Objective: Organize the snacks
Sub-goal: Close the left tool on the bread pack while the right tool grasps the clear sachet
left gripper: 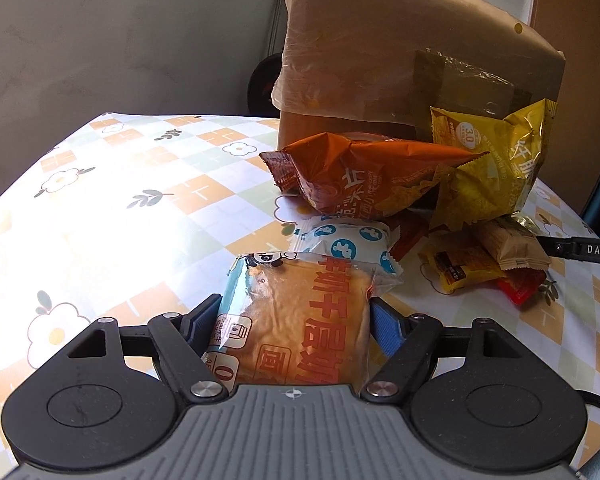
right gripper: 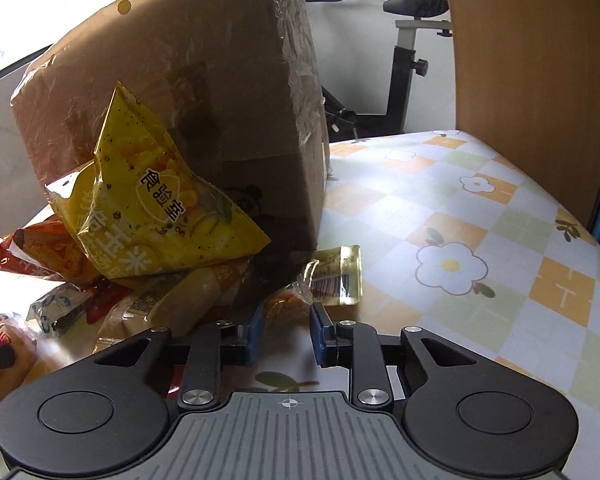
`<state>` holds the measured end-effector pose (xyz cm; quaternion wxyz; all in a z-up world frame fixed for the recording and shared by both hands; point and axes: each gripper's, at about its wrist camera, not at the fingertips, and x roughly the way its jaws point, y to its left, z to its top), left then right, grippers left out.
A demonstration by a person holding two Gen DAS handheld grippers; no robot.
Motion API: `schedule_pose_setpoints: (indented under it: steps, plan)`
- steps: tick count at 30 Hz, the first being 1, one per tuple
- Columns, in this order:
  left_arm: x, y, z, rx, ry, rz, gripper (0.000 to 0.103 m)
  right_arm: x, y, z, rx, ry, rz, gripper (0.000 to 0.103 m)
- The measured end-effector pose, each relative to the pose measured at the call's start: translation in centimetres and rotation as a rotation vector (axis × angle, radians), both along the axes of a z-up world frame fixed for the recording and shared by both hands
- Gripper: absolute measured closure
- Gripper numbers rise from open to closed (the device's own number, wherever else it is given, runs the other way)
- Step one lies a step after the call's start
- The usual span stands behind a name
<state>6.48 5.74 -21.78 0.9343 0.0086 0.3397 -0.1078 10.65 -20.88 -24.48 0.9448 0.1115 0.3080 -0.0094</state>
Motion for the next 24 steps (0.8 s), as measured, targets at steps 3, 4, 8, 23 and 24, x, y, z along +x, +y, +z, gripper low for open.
schedule_pose_setpoints:
  steps: [3, 4, 8, 23, 24]
  plan:
    - [-0.1, -0.1, 0.0, 0.006, -0.004, 0.005, 0.024, 0.6, -0.2, 0.6, -0.025, -0.015, -0.030, 0.080]
    - [-0.1, -0.1, -0.1, 0.004, -0.005, 0.007, 0.024, 0.7, -0.3, 0.7, -0.020, -0.020, -0.041, 0.080]
    - [-0.4, 0.0, -0.1, 0.001, -0.009, 0.002, 0.024, 0.5, -0.2, 0.9, -0.013, -0.028, -0.054, 0.080]
    - [-0.5, 0.0, -0.2, 0.012, -0.020, -0.001, 0.024, 2.2, 0.0, -1.0, -0.029, 0.009, -0.022, 0.079]
    - [-0.5, 0.0, -0.2, 0.010, -0.020, -0.001, 0.024, 2.1, 0.0, -1.1, -0.032, 0.006, -0.017, 0.080]
